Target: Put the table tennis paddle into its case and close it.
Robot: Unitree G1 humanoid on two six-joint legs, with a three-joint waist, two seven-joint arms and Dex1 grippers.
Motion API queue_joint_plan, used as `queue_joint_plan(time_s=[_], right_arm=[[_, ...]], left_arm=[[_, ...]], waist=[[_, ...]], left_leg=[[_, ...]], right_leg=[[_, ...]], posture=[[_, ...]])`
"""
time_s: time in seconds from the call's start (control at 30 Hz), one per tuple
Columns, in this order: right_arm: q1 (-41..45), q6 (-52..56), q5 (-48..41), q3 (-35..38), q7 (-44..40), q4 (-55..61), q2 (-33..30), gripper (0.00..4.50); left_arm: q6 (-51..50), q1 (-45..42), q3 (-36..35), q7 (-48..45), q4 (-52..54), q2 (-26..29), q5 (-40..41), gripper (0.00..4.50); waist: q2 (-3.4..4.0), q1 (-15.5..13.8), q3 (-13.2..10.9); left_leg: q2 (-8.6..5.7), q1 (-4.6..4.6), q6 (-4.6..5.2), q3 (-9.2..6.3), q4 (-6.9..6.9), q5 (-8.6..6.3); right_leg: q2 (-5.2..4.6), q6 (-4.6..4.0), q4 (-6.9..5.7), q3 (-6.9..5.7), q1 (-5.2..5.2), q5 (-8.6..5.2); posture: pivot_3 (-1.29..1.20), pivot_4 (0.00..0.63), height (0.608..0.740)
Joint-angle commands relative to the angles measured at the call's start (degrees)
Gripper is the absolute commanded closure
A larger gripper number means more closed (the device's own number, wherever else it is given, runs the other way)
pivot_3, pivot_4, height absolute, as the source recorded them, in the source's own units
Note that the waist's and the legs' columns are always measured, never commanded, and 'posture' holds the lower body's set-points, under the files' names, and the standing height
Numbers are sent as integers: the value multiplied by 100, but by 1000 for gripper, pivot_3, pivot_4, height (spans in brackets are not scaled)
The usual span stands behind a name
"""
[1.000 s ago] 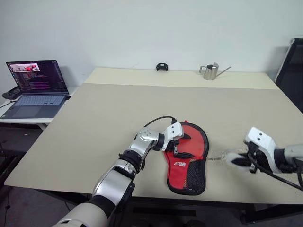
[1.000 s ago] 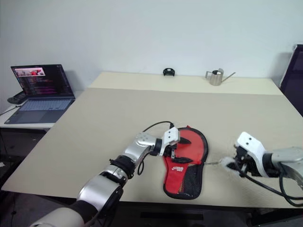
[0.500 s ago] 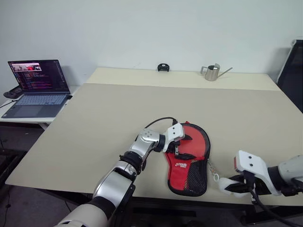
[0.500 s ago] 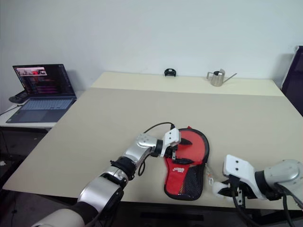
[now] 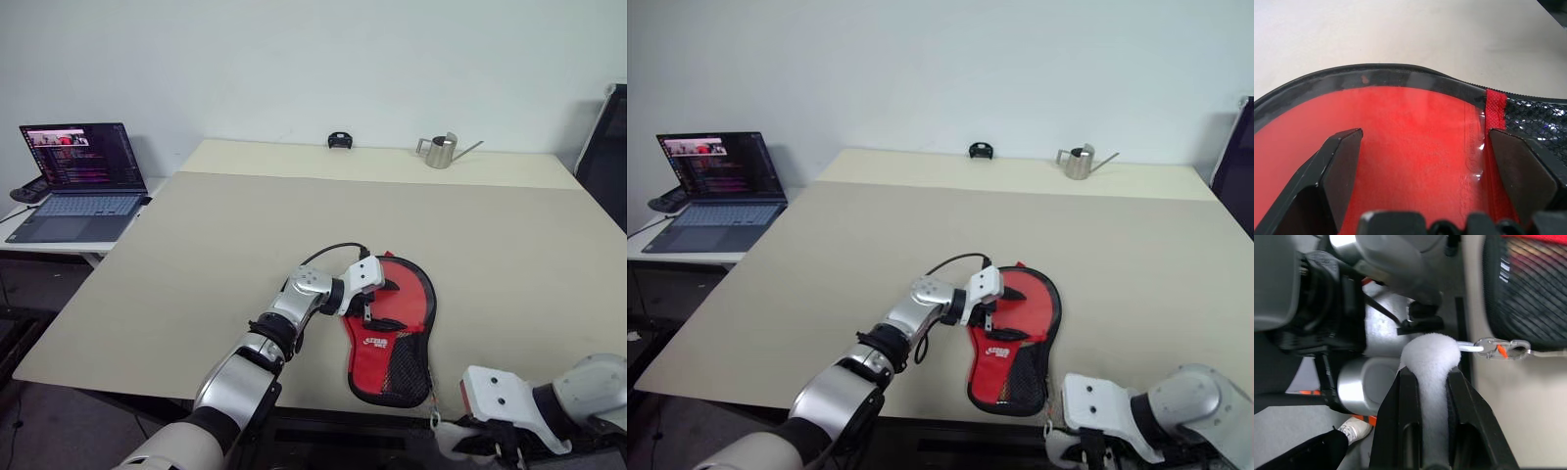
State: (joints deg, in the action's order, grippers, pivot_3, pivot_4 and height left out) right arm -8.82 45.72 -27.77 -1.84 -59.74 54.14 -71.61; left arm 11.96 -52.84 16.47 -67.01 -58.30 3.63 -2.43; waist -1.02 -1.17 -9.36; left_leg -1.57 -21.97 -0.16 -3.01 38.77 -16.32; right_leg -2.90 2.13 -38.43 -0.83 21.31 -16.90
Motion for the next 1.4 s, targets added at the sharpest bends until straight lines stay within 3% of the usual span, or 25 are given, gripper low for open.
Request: queue_joint_plan(time_s=[0.03,0.4,0.8,1.07,1.4], right_arm=[[-43,32,-277,-80,-5,525,-59,4313],[716,-160,-371,-1392,651,586,93,4313],[1648,319,23,-2025,821,547,550,4313],[1904,624,-190,-1741,893,516,745,1666],[2134,1134,-1758,477,828,-153,843,1666]], left_arm=[[-122,201,302,-127,-246,-70,-334,0],[-124,113,263,-35,-347,-197,-373,0],[-128,148,211,86,-332,-211,-369,0],[-125,137,203,126,-347,-240,-358,0],[-87,63,147,162,-391,-303,-312,0]], waist=[[-2,-2,1],[-4,-25,6],[-9,-27,12],[-9,-27,14],[-11,-33,15]], left_leg=[[0,0,0,-1,0,0],[-2,-3,3,-16,-4,-3],[-6,-4,6,-20,-3,-5],[-7,-3,7,-21,-2,-6],[-12,-3,8,-21,-1,-6]], right_leg=[[0,0,1,-1,-1,0],[-4,3,41,-17,-18,3],[-9,4,42,-20,-21,4],[-10,4,41,-20,-21,4],[-15,8,43,-19,-25,8]], posture=[[0,150,740],[0,150,740],[0,150,740],[0,150,740],[0,150,740]])
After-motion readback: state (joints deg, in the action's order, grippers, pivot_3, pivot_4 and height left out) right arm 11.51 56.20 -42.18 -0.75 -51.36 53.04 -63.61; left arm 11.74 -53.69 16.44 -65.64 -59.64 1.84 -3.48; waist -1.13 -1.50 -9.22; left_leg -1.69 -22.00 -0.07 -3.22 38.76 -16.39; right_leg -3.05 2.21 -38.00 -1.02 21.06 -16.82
